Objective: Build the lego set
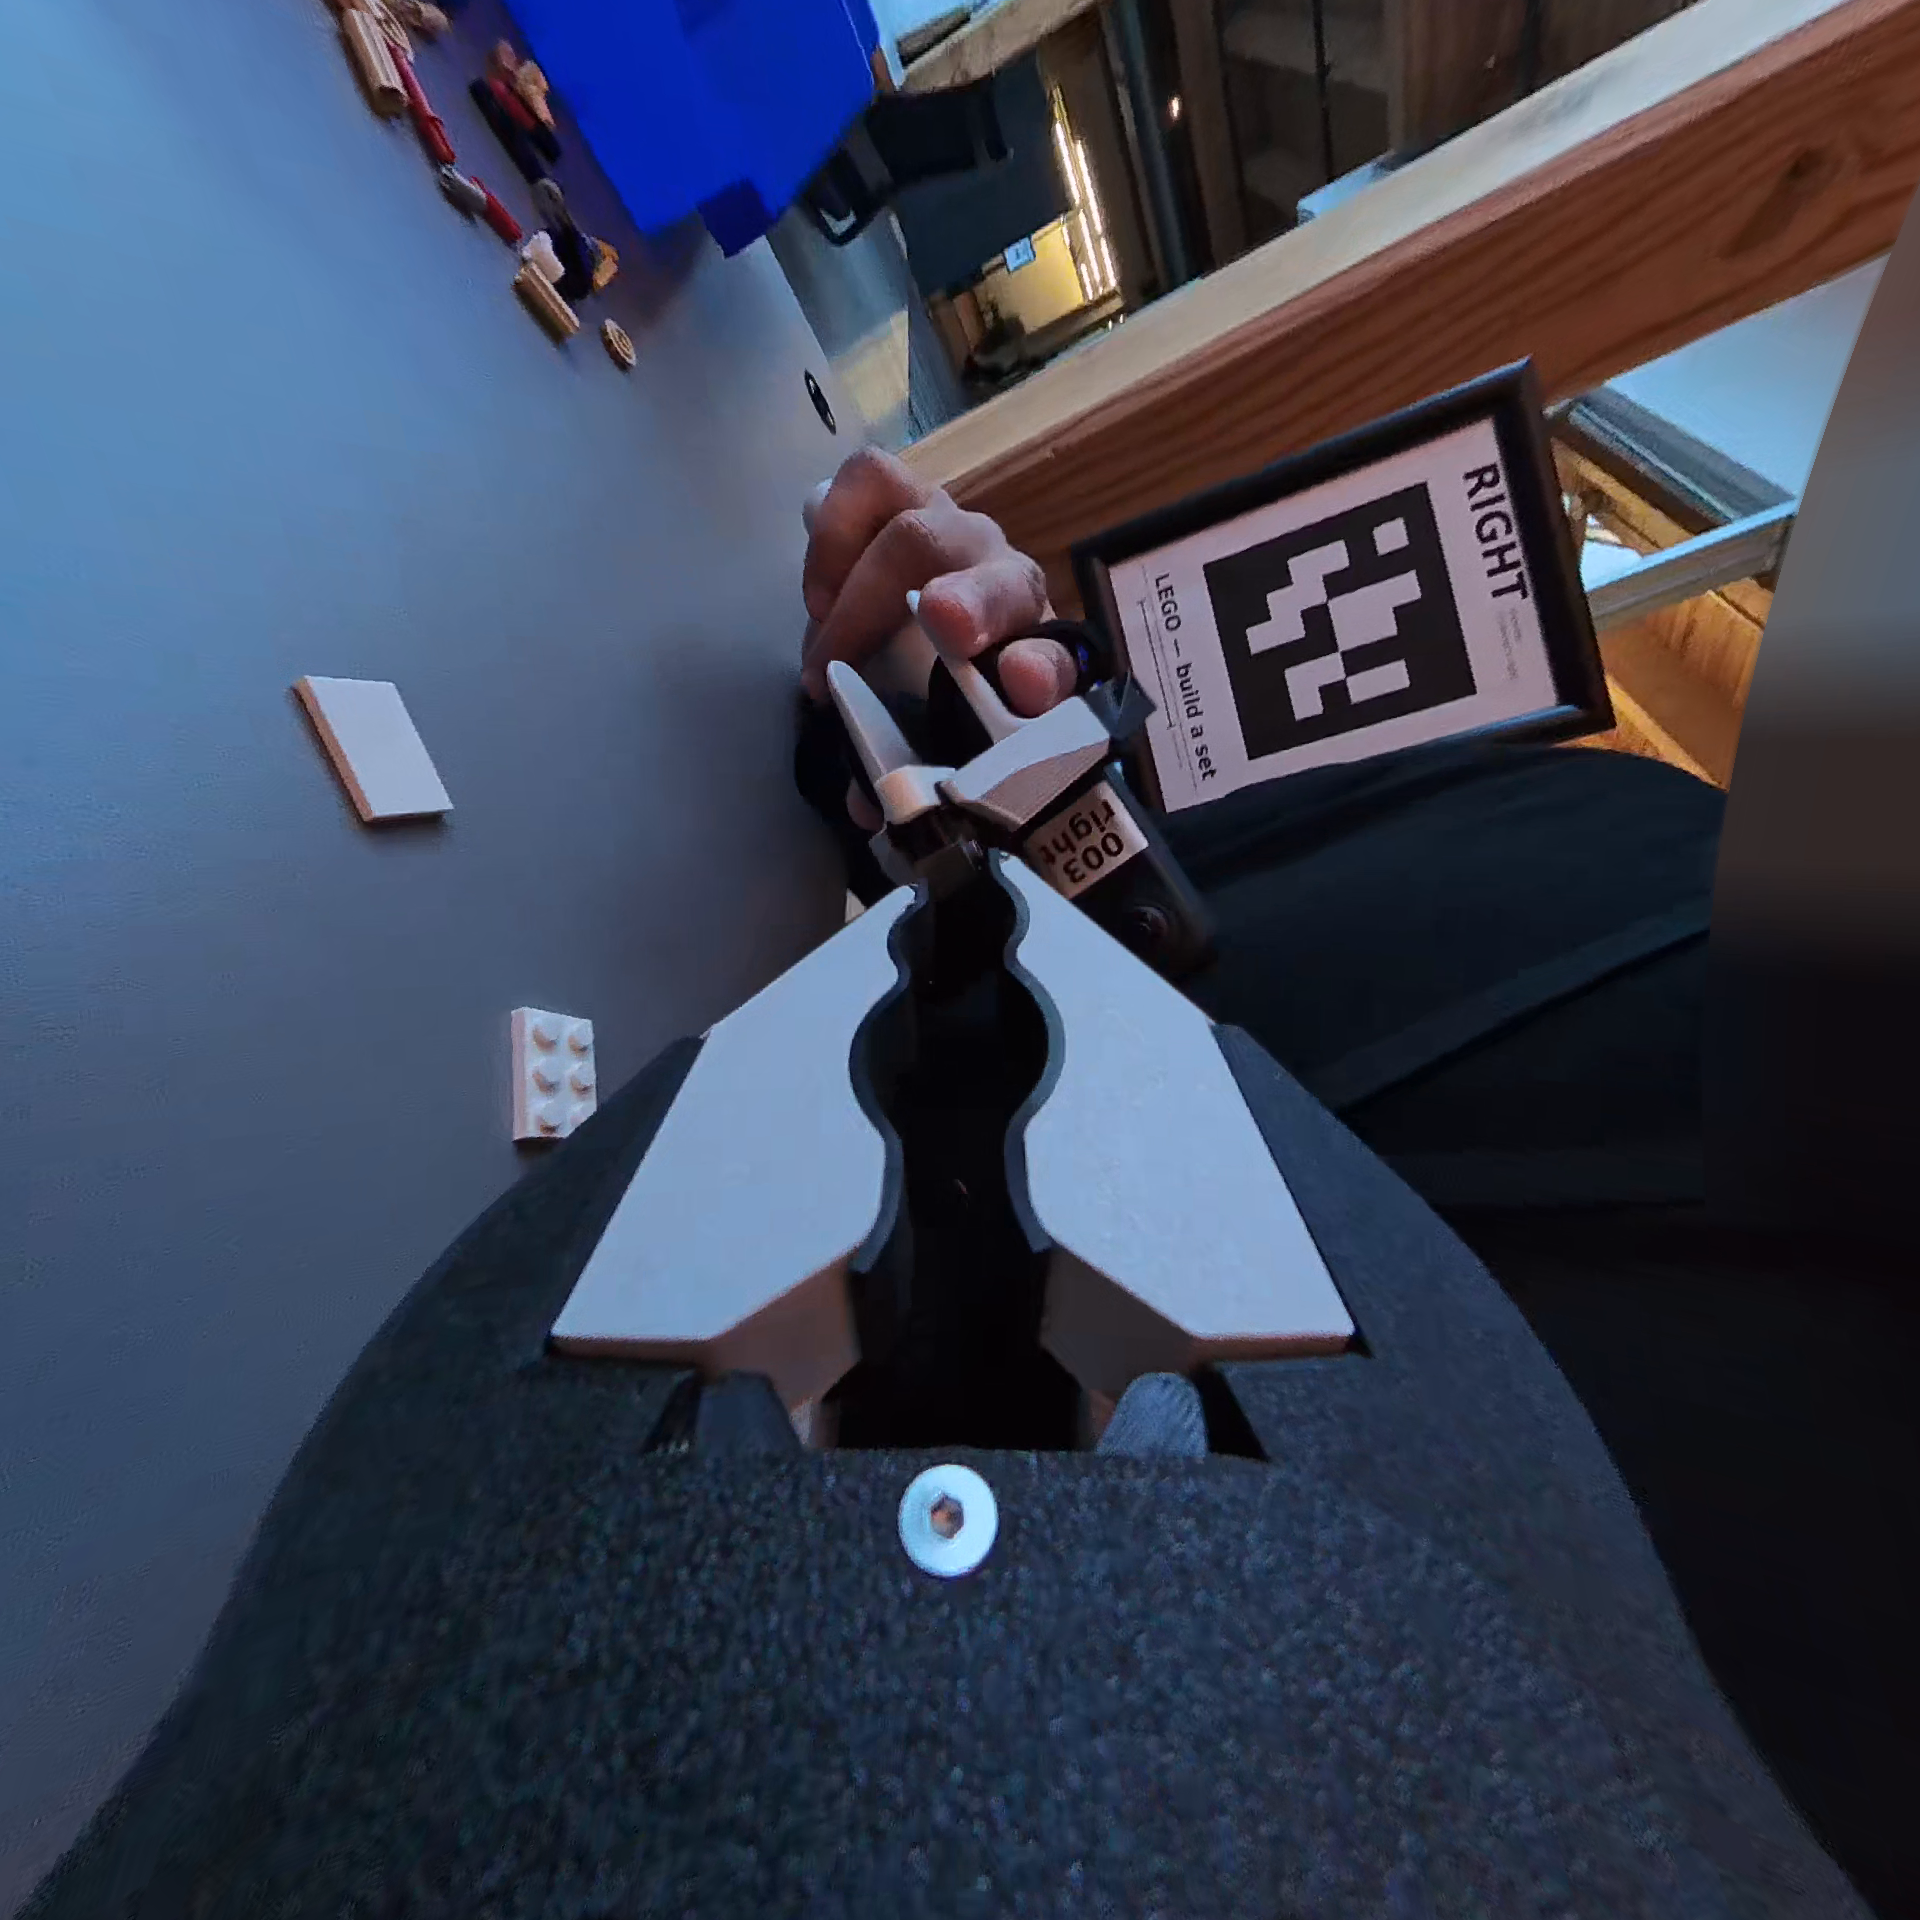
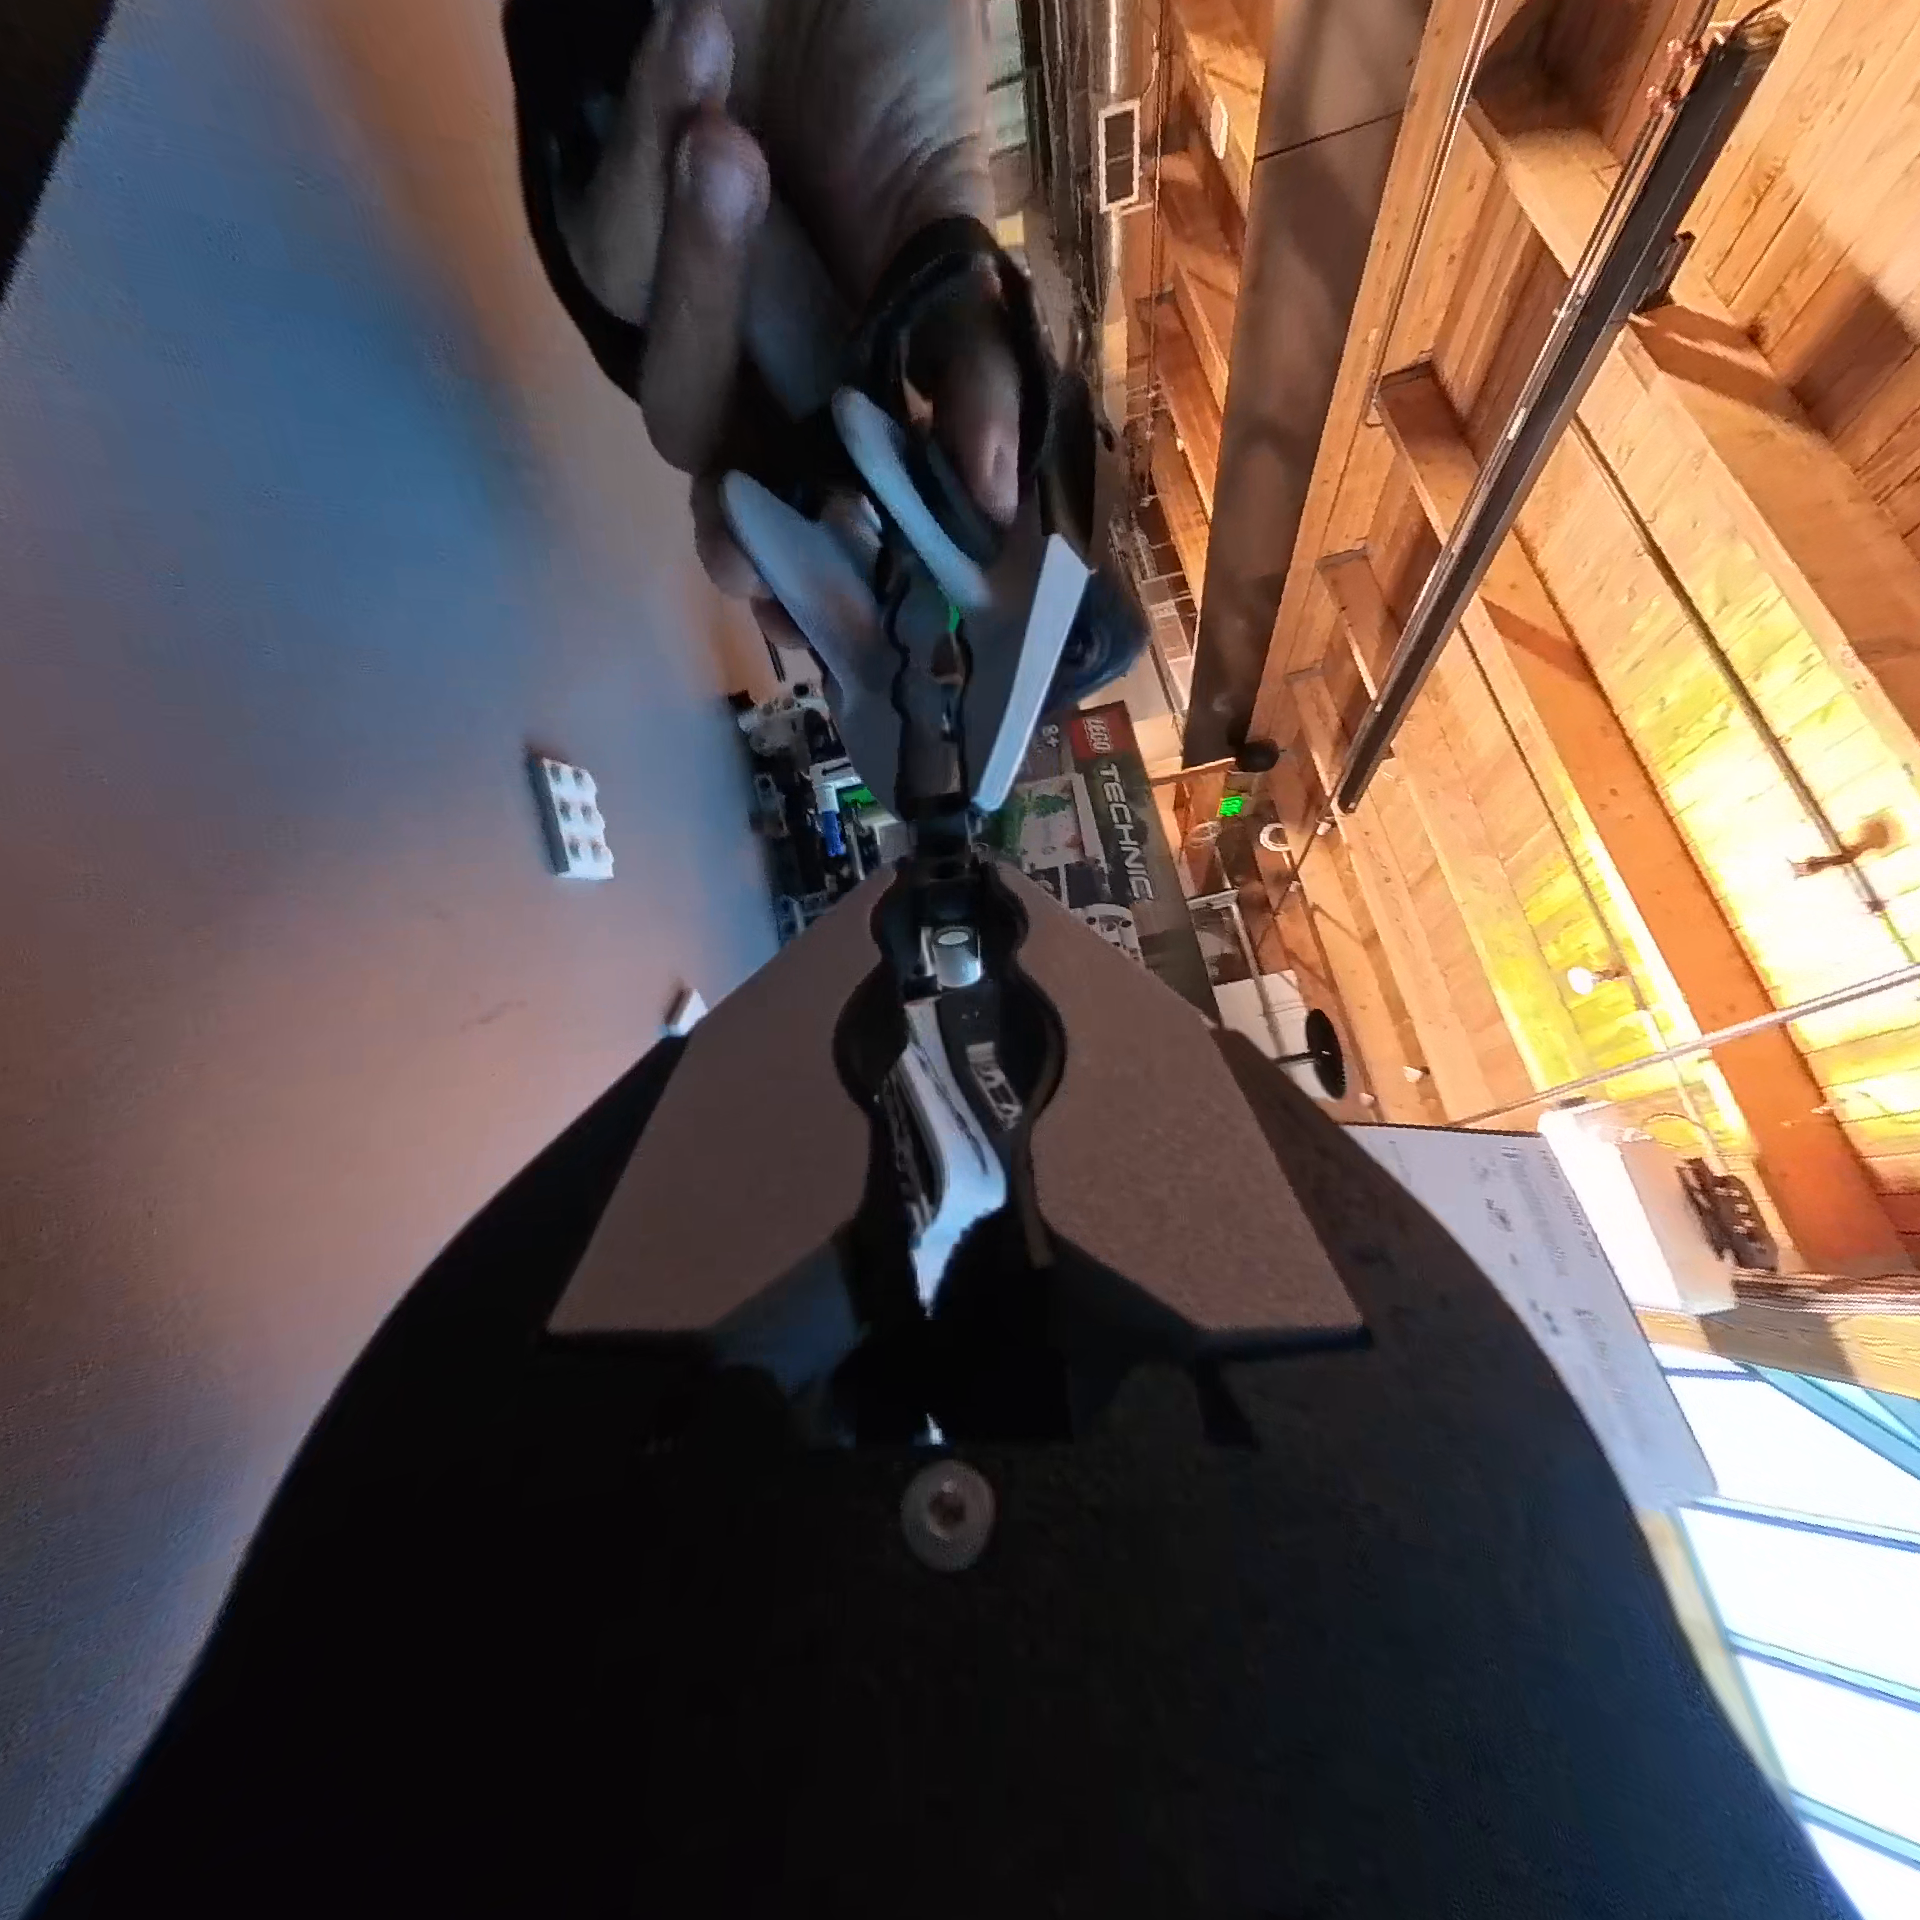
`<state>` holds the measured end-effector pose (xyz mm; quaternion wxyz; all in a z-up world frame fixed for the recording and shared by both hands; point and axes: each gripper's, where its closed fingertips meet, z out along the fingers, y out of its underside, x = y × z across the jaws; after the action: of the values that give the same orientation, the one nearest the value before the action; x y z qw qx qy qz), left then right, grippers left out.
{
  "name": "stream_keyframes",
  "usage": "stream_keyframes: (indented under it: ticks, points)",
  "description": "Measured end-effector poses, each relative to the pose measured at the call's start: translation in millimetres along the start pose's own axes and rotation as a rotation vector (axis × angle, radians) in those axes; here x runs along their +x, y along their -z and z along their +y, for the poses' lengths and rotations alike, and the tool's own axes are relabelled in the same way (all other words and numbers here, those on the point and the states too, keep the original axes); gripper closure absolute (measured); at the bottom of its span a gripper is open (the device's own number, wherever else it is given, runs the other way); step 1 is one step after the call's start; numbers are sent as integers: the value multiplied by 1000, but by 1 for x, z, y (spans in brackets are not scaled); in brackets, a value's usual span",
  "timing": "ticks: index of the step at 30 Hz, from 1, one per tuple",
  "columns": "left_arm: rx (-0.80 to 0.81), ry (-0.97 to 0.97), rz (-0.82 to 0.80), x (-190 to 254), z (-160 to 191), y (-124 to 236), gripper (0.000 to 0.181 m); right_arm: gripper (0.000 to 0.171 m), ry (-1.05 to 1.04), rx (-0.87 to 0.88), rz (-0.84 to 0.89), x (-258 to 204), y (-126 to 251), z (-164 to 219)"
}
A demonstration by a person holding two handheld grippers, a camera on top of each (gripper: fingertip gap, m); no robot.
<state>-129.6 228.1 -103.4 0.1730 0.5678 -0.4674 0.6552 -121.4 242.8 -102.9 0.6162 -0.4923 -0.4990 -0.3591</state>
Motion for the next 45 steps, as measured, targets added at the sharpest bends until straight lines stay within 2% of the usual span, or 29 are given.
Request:
stream_keyframes:
  ticks: [1,5,13,18,22,25,28,32,37,40,45]
  points:
    - [-17,-8,-2,0,1,0,175,162,-14,6,-5,0,0,-1]
    - [-99,-9,19,-1,9,2,174,162,-78,48,-58,-7,0,-7]
    - [-78,53,121,0,9,2,174,162,-127,44,-73,-7,0,-6]
    - [-141,19,94,-3,14,3,172,160,-191,82,-121,-11,-1,-8]
    - [-151,-20,8,-13,10,7,172,160,-191,62,-163,-17,-3,-2]
    - [-167,8,-64,-27,15,12,172,161,-95,11,-215,-32,-8,8]
    - [-147,76,-133,-32,28,22,172,161,-54,-36,-255,-43,-9,19]
    - [-124,129,-358,-53,55,49,171,161,-64,-49,-260,-50,-11,15]
    - [-127,133,-431,-57,68,62,171,160,-56,-47,-255,-50,-12,11]
    - [-147,62,-464,-57,68,61,171,160,-73,-51,-254,-49,-10,13]
    - [-159,-214,-606,-61,60,67,163,161,-62,-60,-250,-49,-10,15]
